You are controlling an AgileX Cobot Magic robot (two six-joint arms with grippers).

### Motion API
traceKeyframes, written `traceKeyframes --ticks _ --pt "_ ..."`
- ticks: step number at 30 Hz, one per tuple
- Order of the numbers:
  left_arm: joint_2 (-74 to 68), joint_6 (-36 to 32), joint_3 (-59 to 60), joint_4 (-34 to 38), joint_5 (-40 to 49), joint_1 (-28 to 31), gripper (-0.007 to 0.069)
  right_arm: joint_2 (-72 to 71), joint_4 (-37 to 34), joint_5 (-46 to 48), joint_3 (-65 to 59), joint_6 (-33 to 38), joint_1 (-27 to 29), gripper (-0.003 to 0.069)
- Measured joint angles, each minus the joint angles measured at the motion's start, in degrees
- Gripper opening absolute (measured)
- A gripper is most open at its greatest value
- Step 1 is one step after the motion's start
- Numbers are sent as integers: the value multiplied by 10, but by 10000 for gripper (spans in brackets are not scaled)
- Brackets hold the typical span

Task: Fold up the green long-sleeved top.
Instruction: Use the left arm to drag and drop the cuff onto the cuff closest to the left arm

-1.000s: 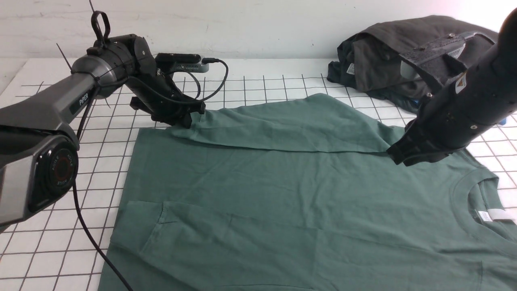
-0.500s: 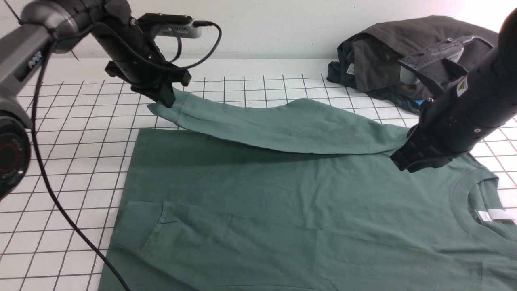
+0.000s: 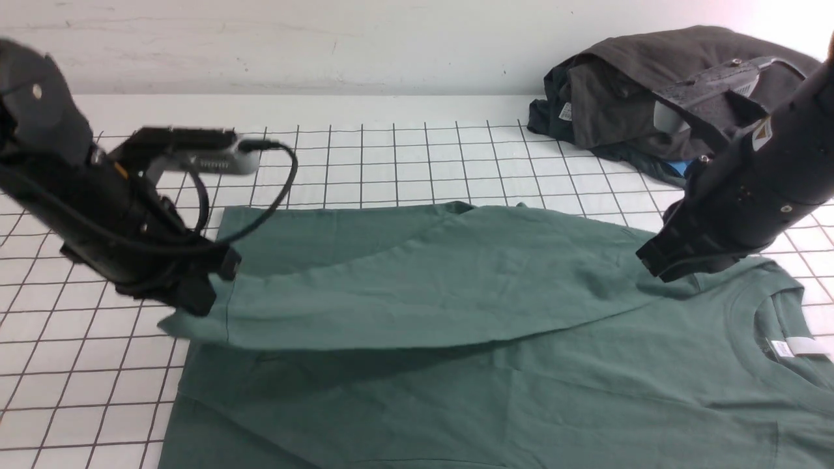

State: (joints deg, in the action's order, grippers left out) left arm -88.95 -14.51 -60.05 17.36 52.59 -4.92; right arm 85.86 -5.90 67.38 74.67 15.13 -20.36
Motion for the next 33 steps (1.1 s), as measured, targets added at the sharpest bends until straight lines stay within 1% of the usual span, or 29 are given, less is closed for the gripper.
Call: traceKeyframes --ticks 2,5,9,13,16,18,19,21,22,23,24,25,26,27,28,29,30,33 --pt "3 0 39 0 -24 0 24 -5 -1 5 1 0 -15 -14" --pt "-12 -2 106 2 -67 0 24 -7 1 26 1 0 -62 -14" --pt "-37 -3 118 2 -81 0 24 -7 8 34 1 0 -99 -14" --pt "-55 -3 121 2 -83 0 24 -15 12 33 -5 -15 -143 -14" --pt "-54 -17 121 1 -78 0 29 -38 12 33 -25 -23 -166 -14" --pt "-51 -31 121 0 -74 0 47 -63 10 33 -50 -24 -180 -14" --pt "-48 -38 121 0 -71 0 63 -73 9 34 -58 -24 -184 -14" --pt "-42 -51 121 0 -61 0 129 -99 9 34 -85 -25 -188 -14" --pt "-41 -51 121 0 -60 0 137 -104 9 34 -90 -25 -188 -14" --pt "-33 -55 122 0 -52 0 220 -129 9 36 -115 -26 -189 -14" --pt "-33 -55 122 0 -51 0 240 -131 9 36 -115 -26 -189 -14" --pt "-28 -55 122 0 -44 0 324 -154 9 37 -133 -27 -189 -14" --pt "-24 -55 122 -1 -39 0 364 -164 9 38 -142 -28 -189 -14" --pt "-24 -55 121 -1 -37 0 364 -167 9 38 -142 -28 -189 -14" --pt "-18 -50 118 -2 -23 0 428 -184 9 38 -153 -31 -189 -14" --pt "-13 -40 112 -3 2 0 472 -198 9 38 -162 -34 -189 -14" --pt "-8 -35 107 -3 18 0 499 -208 9 38 -168 -37 -189 -14" --pt "23 -19 99 -11 67 -13 519 -229 9 38 -181 -39 -189 -14"
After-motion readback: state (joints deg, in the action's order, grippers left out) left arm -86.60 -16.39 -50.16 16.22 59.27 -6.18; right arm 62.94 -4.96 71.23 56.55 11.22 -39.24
